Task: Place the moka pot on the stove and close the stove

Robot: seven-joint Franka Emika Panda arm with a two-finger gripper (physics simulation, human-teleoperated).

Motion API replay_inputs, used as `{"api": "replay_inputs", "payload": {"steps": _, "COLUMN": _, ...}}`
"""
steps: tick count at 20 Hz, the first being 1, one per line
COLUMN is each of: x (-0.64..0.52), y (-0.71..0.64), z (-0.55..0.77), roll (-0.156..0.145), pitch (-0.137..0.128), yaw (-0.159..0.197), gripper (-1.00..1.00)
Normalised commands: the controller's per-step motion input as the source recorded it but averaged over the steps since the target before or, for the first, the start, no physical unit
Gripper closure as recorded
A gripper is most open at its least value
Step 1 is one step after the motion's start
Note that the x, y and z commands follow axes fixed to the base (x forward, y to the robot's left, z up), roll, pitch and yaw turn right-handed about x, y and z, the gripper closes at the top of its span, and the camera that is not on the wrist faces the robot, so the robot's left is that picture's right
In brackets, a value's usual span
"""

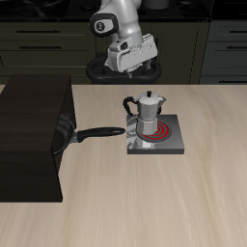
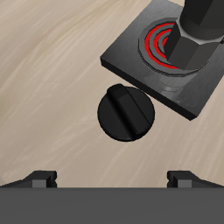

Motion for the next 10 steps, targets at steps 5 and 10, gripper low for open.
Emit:
{"api": "replay_inputs", "payload": {"steps": 5, "x": 0.13, "y": 0.0, "z": 0.12, "roll": 0.017, "pitch": 0.026, "yaw": 0.053, "gripper": -1.0}}
{"api": "replay_inputs", "payload": {"steps": 10, "x": 0.06, "y": 0.03, "z": 0.01, "roll": 0.01, "pitch": 0.053, "yaw": -0.016, "gripper": -1.0}}
